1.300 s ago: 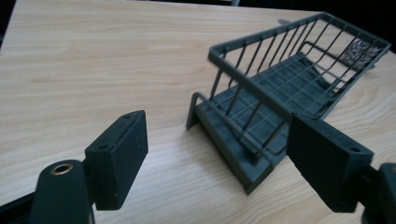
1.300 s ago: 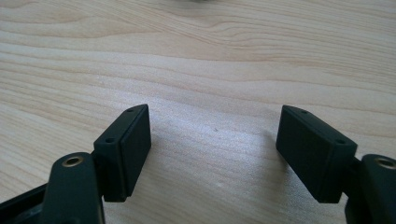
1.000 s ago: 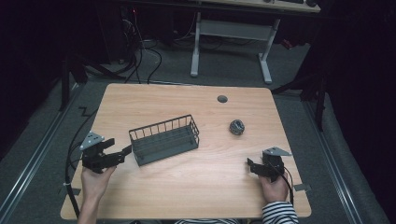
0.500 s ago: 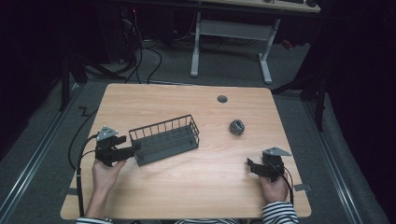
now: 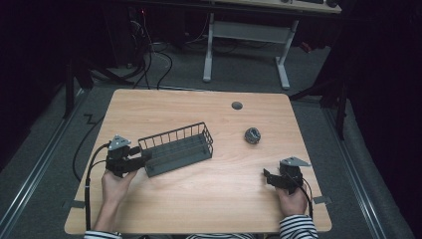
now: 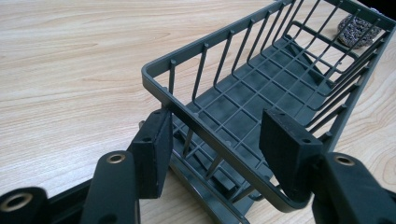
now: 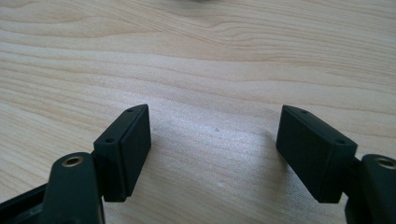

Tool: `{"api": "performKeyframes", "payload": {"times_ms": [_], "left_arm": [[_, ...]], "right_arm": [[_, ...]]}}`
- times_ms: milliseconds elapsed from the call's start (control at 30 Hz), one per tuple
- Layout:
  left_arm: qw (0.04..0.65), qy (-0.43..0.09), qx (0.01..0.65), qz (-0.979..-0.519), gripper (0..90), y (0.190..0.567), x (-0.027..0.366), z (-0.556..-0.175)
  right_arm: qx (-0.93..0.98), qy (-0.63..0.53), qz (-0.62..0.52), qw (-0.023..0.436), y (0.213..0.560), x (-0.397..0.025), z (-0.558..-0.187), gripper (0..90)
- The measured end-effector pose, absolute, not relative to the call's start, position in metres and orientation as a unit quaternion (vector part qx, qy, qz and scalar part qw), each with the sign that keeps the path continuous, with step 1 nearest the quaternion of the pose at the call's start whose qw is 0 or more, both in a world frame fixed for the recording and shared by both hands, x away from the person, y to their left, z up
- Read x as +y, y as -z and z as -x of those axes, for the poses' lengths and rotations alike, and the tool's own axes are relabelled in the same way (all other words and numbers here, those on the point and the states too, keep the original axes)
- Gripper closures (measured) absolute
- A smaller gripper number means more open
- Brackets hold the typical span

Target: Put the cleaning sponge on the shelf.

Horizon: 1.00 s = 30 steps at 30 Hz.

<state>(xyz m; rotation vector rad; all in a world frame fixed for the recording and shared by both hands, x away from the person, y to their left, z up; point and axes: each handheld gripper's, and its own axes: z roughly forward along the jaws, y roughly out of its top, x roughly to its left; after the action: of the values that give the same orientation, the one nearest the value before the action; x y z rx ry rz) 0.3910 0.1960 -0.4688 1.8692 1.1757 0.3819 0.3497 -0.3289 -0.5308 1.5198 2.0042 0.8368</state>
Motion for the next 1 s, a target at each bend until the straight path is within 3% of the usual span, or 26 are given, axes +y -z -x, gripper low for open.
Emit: {"api": "performKeyframes", "payload": {"times_ms": [600, 800, 1000], "left_arm": [[0.439, -0.137, 0.451, -0.765, 48.4, 0.472, 0.170, -0.394], [0.459, -0.147, 0.455, -0.749, 33.7, 0.465, 0.178, -0.391], [0.474, -0.163, 0.456, -0.736, 28.2, 0.455, 0.190, -0.381]], "right_arm": [[0.733, -0.306, -0.556, 0.243, 0.531, -0.329, -0.350, 26.8], [0.733, -0.306, -0.556, 0.243, 0.531, -0.329, -0.350, 26.8], [0.733, -0.306, -0.556, 0.243, 0.531, -0.329, -0.350, 26.8]]}}
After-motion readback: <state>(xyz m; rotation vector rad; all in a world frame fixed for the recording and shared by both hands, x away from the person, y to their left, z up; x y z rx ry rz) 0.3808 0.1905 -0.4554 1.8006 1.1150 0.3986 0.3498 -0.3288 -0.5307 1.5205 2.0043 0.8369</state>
